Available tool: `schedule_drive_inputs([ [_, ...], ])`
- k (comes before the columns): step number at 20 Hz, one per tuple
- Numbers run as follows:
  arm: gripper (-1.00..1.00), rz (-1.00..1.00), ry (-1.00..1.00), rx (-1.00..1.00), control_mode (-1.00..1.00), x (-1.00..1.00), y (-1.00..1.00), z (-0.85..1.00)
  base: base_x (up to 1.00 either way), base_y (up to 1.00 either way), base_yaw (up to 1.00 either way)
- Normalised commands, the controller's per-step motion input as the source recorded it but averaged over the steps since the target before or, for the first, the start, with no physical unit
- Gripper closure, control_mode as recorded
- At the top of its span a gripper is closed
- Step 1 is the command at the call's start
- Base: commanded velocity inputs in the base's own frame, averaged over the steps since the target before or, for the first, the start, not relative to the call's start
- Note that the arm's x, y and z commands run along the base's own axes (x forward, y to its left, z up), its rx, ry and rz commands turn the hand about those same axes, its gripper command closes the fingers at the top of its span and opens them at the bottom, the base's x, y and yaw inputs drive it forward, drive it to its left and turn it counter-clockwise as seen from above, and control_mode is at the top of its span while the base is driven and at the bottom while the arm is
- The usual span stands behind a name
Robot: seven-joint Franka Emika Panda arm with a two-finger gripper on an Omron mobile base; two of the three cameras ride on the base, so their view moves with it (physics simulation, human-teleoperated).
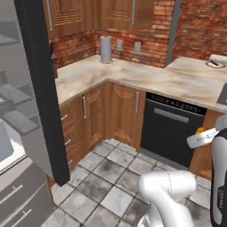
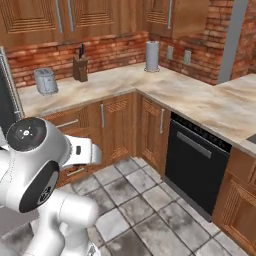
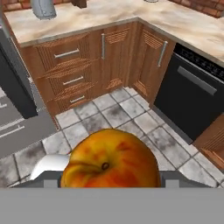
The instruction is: Pick up the peach and tangerine from the fridge and place one fruit on each plate on the dining counter.
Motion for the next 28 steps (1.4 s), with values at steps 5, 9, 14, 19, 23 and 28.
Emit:
schedule_drive_inputs([
  [5,1.0,0.0,0.0,0.0,1.0,0.0,0.0,0.0,0.48,-0.41,-0.49],
  [9,1.0,0.0,0.0,0.0,1.0,0.0,0.0,0.0,0.53,-0.54,-0.38],
  [14,1.0,0.0,0.0,0.0,1.0,0.0,0.0,0.0,0.44,-0.85,-0.17],
  [19,1.0,0.0,0.0,0.0,1.0,0.0,0.0,0.0,0.21,-1.0,0.0],
  [23,1.0,0.0,0.0,0.0,1.0,0.0,0.0,0.0,0.03,-1.0,0.03],
  [28,1.0,0.0,0.0,0.0,1.0,0.0,0.0,0.0,0.0,-1.0,0.03],
])
